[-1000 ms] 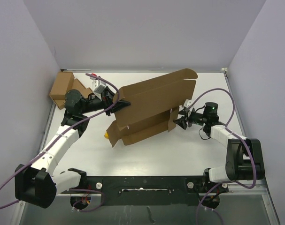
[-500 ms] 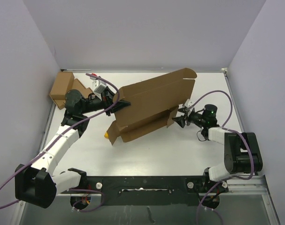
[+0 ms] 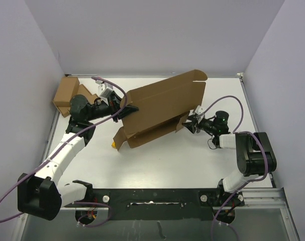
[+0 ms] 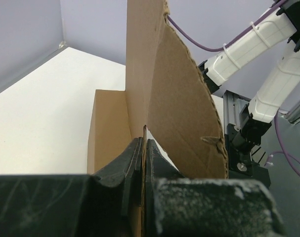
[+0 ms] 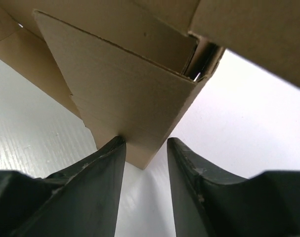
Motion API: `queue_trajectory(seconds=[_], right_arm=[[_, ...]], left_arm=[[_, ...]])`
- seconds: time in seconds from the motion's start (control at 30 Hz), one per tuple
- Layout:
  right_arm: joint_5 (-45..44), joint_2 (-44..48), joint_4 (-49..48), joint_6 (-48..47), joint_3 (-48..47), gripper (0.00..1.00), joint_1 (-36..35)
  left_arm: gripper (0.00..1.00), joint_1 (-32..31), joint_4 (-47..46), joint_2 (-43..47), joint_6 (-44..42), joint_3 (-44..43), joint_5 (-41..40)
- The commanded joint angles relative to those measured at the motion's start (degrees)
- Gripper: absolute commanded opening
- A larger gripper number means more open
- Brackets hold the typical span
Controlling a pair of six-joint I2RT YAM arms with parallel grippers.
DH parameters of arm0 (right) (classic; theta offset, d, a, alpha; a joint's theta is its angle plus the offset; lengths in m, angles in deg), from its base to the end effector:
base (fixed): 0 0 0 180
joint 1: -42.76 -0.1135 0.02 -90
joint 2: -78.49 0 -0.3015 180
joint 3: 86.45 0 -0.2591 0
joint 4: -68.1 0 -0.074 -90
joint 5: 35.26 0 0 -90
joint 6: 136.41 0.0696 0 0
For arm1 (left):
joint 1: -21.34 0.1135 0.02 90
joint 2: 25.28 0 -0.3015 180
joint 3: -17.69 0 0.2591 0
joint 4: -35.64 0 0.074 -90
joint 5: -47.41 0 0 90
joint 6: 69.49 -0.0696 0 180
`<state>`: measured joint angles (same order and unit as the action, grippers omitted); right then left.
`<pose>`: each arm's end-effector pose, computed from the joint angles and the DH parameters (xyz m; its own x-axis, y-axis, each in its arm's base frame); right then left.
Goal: Fold the paper box
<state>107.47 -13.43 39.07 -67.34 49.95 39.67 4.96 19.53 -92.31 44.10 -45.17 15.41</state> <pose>0.3086 0.0721 0.1829 -0.0285 -0.2182 -0.9755 -0.8489 0.5206 -0.0916 0.2417 -0.1326 0.3952 -0.1965 -0.1633 -0.9668 0.9459 0.2281 -0.2307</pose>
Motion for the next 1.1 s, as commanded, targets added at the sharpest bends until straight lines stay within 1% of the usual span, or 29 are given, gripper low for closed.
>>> queue_trajectory(seconds=[0.0,0.07,0.13,0.43,0.57,0.6,0.97,1.07], right_arm=[[1.8,-0.6,-7.9,0.2,-2.7,0.45,-0.4],[1.7,-1.2,-9.9,0.9,-2.6,0.54,-0.4],[1.9,-1.7,-11.0,1.6,-2.9,0.57,-0.4],[4.0,-3.8,-12.8,6.1,-5.2,0.58,-0.9],[3.5,-4.5,-12.4,6.2,-5.8,0.57,-1.7],[3.4,-4.8,-12.4,6.4,-6.0,0.55,-1.9],[4.0,-5.6,-10.7,7.4,-7.9,0.17,-2.0],[3.7,-4.4,-8.7,6.9,-8.2,0.10,-2.0]], left_arm=[[0.00,0.6,-2.3,-1.6,2.7,-1.5,0.6],[0.00,1.0,-2.8,-2.1,3.4,-1.7,0.5],[0.00,1.4,-3.1,-2.6,3.9,-1.8,0.3],[0.00,2.3,-4.9,-4.3,5.9,-2.2,0.7],[0.00,2.4,-5.0,-4.7,6.3,-2.4,0.8],[0.00,2.4,-5.0,-4.8,6.4,-2.4,0.8],[0.00,2.8,-5.1,-5.2,7.1,-2.9,0.2],[0.00,2.8,-5.2,-5.0,7.9,-3.5,-0.9]])
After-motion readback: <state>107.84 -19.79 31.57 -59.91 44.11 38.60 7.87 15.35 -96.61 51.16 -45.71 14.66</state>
